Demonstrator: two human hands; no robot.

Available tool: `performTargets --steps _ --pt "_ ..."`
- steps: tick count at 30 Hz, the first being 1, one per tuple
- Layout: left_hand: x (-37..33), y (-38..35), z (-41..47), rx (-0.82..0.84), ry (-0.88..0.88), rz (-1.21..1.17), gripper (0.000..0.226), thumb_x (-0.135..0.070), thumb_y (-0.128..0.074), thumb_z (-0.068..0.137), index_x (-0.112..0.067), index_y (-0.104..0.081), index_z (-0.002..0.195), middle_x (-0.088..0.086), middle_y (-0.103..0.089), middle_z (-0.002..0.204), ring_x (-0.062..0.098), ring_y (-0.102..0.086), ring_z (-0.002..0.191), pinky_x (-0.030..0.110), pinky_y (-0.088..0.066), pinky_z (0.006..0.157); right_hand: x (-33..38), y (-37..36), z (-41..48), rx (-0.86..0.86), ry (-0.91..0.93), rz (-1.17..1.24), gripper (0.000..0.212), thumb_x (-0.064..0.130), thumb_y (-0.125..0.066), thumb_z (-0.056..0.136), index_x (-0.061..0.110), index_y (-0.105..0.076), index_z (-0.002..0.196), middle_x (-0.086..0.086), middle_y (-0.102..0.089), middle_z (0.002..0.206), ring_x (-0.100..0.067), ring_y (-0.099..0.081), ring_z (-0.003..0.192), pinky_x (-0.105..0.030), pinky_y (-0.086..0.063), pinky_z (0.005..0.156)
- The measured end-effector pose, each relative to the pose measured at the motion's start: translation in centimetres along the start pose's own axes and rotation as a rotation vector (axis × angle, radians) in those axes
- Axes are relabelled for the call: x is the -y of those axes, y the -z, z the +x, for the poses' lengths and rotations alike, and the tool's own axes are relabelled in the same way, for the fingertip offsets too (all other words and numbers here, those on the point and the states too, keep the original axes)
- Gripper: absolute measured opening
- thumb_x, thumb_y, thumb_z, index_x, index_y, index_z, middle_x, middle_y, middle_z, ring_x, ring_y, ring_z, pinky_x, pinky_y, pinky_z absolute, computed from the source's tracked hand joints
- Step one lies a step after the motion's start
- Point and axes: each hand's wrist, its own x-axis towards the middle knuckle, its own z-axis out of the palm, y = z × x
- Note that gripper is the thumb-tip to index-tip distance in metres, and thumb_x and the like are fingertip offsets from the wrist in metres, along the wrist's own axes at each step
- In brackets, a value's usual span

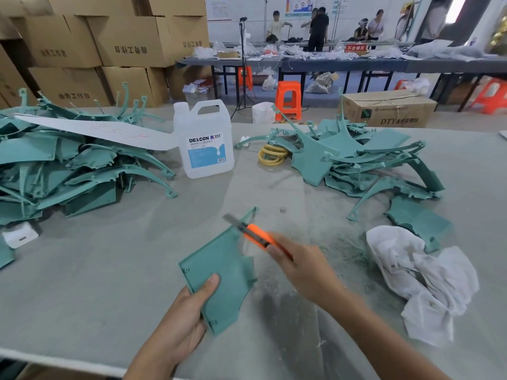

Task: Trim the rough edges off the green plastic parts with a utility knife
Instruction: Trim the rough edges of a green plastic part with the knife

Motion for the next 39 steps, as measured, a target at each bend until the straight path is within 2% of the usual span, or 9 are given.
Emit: performTargets --steps 5,9,13,18,24,27,29,35,39 --pt "-0.2 -0.2 -0.2 0.018 -0.001 0.031 0.026 -0.020 -0.059 0.093 -0.014 -0.077 0.112 0.017 -0.069 0.125 0.032 -0.069 0.111 0.035 -0.060 0.080 -4.2 2.1 5.3 0.072 -0.253 -0.284 0.029 0.037 -0.040 0.108 0.024 -0.065 0.115 -0.006 -0.070 0.094 -0.030 -0.063 0.088 -0.038 -0.047 0.075" --pt "-0.3 -0.2 -0.3 0.007 -0.007 0.047 0.025 -0.021 -0.060 0.094 -0.015 -0.077 0.111 0.017 -0.069 0.125 0.033 -0.069 0.111 0.035 -0.060 0.080 -4.6 3.2 5.1 0.019 -0.244 -0.248 0.026 0.039 -0.039 0.107 0.025 -0.061 0.106 -0.002 -0.066 0.084 -0.027 -0.062 0.079 -0.038 -0.047 0.071" --pt "-0.2 -0.3 -0.2 0.008 -0.019 0.059 0.027 -0.022 -0.060 0.092 -0.016 -0.076 0.114 0.017 -0.070 0.124 0.032 -0.070 0.110 0.035 -0.060 0.081 -1.2 2.4 1.7 -0.108 -0.092 -0.042 0.025 0.046 -0.043 0.104 0.041 -0.059 0.124 0.007 -0.063 0.071 -0.010 -0.059 0.063 -0.035 -0.047 0.061" --pt "0.1 0.0 0.0 0.016 -0.018 0.026 0.034 -0.017 -0.059 0.094 -0.002 -0.069 0.122 0.021 -0.068 0.125 0.036 -0.068 0.113 0.037 -0.060 0.082 3.1 0.4 -1.1 0.099 0.119 -0.125 0.036 0.055 -0.040 0.101 0.047 -0.047 0.136 0.012 -0.061 0.074 -0.007 -0.056 0.064 -0.030 -0.047 0.062" --pt "-0.2 0.1 -0.3 -0.011 -0.010 0.012 0.029 -0.020 -0.063 0.091 -0.006 -0.076 0.113 0.023 -0.067 0.125 0.035 -0.070 0.107 0.038 -0.060 0.078 -0.8 3.8 1.4 -0.110 -0.246 -0.170 0.032 0.046 -0.037 0.106 0.028 -0.059 0.121 0.003 -0.061 0.075 -0.020 -0.058 0.069 -0.033 -0.039 0.056" --pt "-0.3 0.0 -0.2 0.006 -0.004 -0.007 0.028 -0.019 -0.063 0.092 -0.005 -0.074 0.113 0.028 -0.066 0.124 0.040 -0.071 0.100 0.049 -0.061 0.075 -1.1 5.5 0.4 -0.248 -0.285 -0.047 0.030 0.055 -0.048 0.099 0.028 -0.055 0.086 0.005 -0.057 0.067 -0.013 -0.055 0.062 -0.031 -0.032 0.052" --pt "-0.7 -0.4 -0.2 0.038 0.004 0.043 0.029 -0.019 -0.068 0.088 -0.003 -0.074 0.111 0.030 -0.067 0.120 0.038 -0.073 0.093 0.047 -0.062 0.071 -0.8 6.7 0.0 -0.313 -0.253 0.009 0.031 0.056 -0.054 0.097 0.028 -0.052 0.084 0.004 -0.057 0.065 -0.010 -0.053 0.058 -0.031 -0.032 0.052" --pt "-3.1 -2.9 -0.7 0.156 0.036 0.257 0.039 -0.027 -0.083 0.072 -0.004 -0.076 0.102 0.029 -0.071 0.107 0.034 -0.072 0.082 0.039 -0.060 0.065 1.5 8.2 -1.5 -0.135 -0.179 0.053 0.026 0.051 -0.055 0.097 0.028 -0.051 0.084 0.009 -0.058 0.066 -0.004 -0.054 0.058 -0.022 -0.036 0.052" --pt "-5.3 -3.4 -0.5 0.183 0.131 -0.135 0.063 -0.044 -0.098 0.051 -0.004 -0.080 0.096 0.019 -0.076 0.091 0.031 -0.075 0.071 0.040 -0.061 0.055 1.4 7.0 -3.5 -0.109 -0.226 0.282 0.014 0.032 -0.069 0.094 0.021 -0.062 0.090 0.001 -0.072 0.076 -0.010 -0.063 0.059 -0.023 -0.048 0.055"
